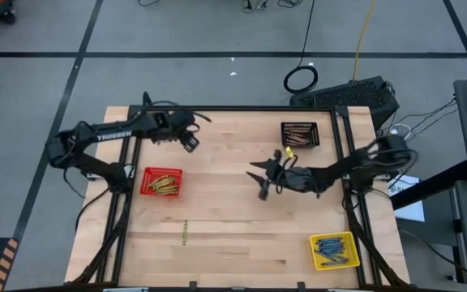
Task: Sort crayons
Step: Put the brown crayon into the black bin
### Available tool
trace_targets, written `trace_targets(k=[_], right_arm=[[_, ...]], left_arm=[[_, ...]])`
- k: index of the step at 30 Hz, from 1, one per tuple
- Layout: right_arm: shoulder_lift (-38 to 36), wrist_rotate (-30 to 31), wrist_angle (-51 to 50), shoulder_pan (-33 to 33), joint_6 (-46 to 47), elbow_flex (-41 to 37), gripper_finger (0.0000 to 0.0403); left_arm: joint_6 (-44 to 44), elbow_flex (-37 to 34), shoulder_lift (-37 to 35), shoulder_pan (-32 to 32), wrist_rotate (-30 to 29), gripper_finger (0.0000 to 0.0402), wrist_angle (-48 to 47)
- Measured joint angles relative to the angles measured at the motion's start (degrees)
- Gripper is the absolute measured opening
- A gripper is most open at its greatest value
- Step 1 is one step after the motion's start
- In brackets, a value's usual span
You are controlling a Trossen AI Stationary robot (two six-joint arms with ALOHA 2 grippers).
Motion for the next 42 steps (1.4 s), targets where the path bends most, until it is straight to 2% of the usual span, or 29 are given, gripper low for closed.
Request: trace_targets(k=[3, 5, 11, 15, 20, 30, 34, 38, 42], right_arm=[[7.83, -0.20, 9.57, -1.96, 0.43, 1.56, 0.0155], [11.58, -2.24, 11.80, -2.47, 1.12, 3.03, 0.0155], [17.83, -10.84, 11.77, -2.45, 1.31, 7.15, 0.0155], [19.39, -12.21, 11.67, -2.41, 1.14, 8.79, 0.0155], [19.60, -12.20, 11.70, -2.53, -0.92, 9.58, 0.0155], [19.60, -12.13, 11.65, -3.27, -2.51, 9.70, 0.0155], [19.60, -12.15, 11.63, -3.27, -2.38, 9.70, 0.0155], [19.54, -12.13, 10.94, -3.27, -3.22, 9.70, 0.0155], [17.70, -12.10, 6.74, -3.27, -5.77, 9.70, 0.0155]], left_arm=[[-2.38, 0.02, 2.05, 6.25, 0.05, 0.0200, -4.04], [-2.85, 0.02, 4.15, 10.40, 1.40, 0.0200, -4.39], [-5.76, 0.04, 11.02, 20.17, 2.18, 0.0200, -3.79], [-5.72, 0.04, 14.63, 23.28, -3.02, 0.0182, -3.26], [-5.23, 0.04, 16.45, 24.05, -5.95, 0.0125, -3.11], [-3.94, 0.04, 20.48, 23.82, -3.97, 0.0009, -1.94], [-2.41, 0.07, 20.78, 22.66, -3.92, 0.0005, -1.67], [-2.16, 0.07, 19.86, 19.79, -0.63, 0.0008, -1.83], [-2.13, 0.07, 17.21, 16.33, -0.01, 0.0008, -2.78]])
